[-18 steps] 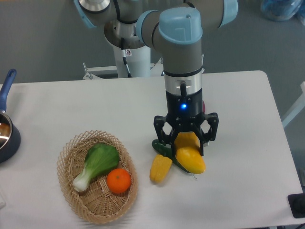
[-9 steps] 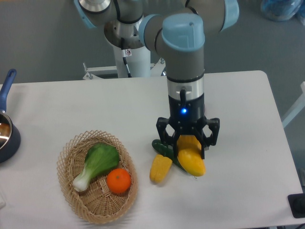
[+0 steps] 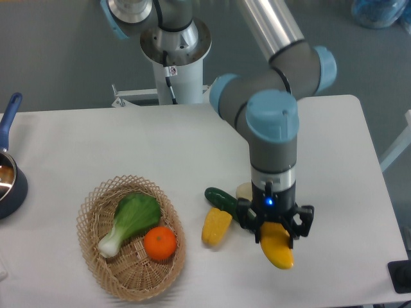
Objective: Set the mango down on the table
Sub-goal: 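Carry the held mango away from the corn and cucumber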
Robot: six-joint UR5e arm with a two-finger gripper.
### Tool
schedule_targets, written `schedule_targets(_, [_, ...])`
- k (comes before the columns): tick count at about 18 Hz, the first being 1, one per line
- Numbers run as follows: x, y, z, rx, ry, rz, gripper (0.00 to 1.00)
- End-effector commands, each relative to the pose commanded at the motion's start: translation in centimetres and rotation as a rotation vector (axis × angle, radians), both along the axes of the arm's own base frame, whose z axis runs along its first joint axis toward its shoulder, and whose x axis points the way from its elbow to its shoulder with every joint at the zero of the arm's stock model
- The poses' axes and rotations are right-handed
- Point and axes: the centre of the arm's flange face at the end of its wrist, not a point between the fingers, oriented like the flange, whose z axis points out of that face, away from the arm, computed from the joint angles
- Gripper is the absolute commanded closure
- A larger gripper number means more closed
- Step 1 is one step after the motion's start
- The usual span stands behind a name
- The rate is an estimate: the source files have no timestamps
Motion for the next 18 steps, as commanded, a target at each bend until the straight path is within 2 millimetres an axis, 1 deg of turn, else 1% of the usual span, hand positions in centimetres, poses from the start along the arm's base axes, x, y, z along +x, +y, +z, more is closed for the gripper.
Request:
schedule_targets(2, [-0.7, 0.5, -2.2, -0.002, -0.018, 0.020, 0.60])
schedule_targets(6, [-1.1, 0.9, -4.7, 0.002, -0.046, 0.048, 0.60])
schedule_targets(9, [-1.0, 1.2, -4.9, 0.055, -0.102, 0.116, 0.59])
schedule_targets(14, [-0.8, 1.8, -7.7, 0.051, -0.152, 0.119, 0.60])
schedule_targets(16, [-0.5, 1.7, -8.6, 0.040, -0.161, 0.117, 0.60])
schedule_targets(18, [0.0, 2.1, -9.0, 0.034, -0.166, 0.110, 0.60])
